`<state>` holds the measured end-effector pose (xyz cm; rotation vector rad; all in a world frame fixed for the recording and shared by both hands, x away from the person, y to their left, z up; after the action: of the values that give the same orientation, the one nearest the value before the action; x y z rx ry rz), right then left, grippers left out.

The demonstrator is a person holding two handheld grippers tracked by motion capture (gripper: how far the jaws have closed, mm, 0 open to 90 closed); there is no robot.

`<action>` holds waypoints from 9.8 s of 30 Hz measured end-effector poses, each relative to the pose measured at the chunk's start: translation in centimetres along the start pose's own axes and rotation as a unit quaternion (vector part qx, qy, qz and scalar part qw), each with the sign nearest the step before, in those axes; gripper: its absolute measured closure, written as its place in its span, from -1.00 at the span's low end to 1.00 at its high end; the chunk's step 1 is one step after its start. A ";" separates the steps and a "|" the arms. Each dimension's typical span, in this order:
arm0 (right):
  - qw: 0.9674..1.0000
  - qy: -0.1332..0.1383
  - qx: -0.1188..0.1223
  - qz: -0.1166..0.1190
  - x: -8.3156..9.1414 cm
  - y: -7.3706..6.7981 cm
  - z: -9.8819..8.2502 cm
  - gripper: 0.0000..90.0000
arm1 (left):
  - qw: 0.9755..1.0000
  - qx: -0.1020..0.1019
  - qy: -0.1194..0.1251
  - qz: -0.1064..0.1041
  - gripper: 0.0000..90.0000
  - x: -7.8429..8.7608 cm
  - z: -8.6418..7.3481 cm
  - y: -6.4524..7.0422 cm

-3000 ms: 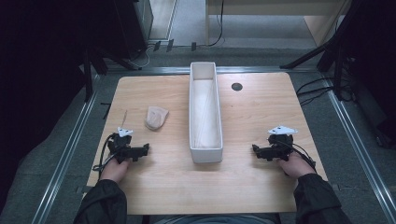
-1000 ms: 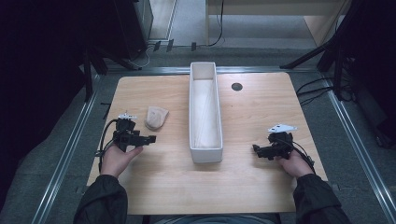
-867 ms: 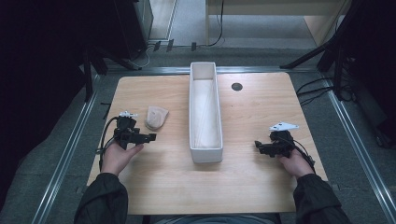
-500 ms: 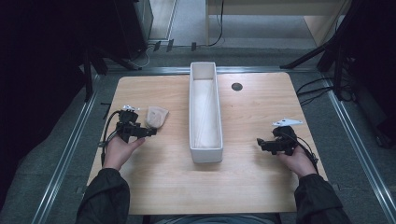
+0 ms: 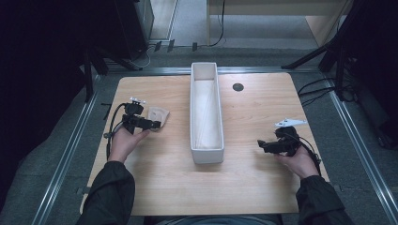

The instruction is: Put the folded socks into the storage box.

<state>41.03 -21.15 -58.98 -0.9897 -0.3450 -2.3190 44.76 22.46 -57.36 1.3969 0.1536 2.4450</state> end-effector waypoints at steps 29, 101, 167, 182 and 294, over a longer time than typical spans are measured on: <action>1.000 -0.008 0.004 0.003 0.5 0.2 -0.9 -0.67 | 0.998 0.010 -0.018 0.062 -0.39 -4.6 1.8 -1.9; 0.999 -0.028 0.021 0.007 -0.6 -0.3 -0.3 -0.67 | 0.995 0.089 -0.043 0.018 0.49 0.9 0.1 1.0; 0.998 -0.050 0.032 0.023 -1.1 -0.9 -0.7 -0.66 | 0.998 0.043 -0.053 0.005 0.49 4.8 0.5 18.9; 0.998 -0.053 0.034 0.024 -1.1 -0.9 -0.8 -0.66 | 0.996 0.048 -0.073 0.001 0.48 2.7 -1.2 21.4; 0.996 -0.069 0.048 0.038 -1.2 -1.3 -1.3 -0.65 | 0.991 0.028 -0.128 0.010 0.51 -4.4 -3.4 22.3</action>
<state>40.21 -20.20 -60.78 -1.0984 -0.4605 -2.1515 39.02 0.21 -57.19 1.7276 0.1492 2.2669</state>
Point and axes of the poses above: each handheld gripper's, and its own axes: x roughly backward along the jaws, z roughly out of its top, y roughly to its right, the point moved 10 cm from there along -x, roughly forward along the jaws, and after that the axes turned 7 degrees about x, right-handed, at the moved point
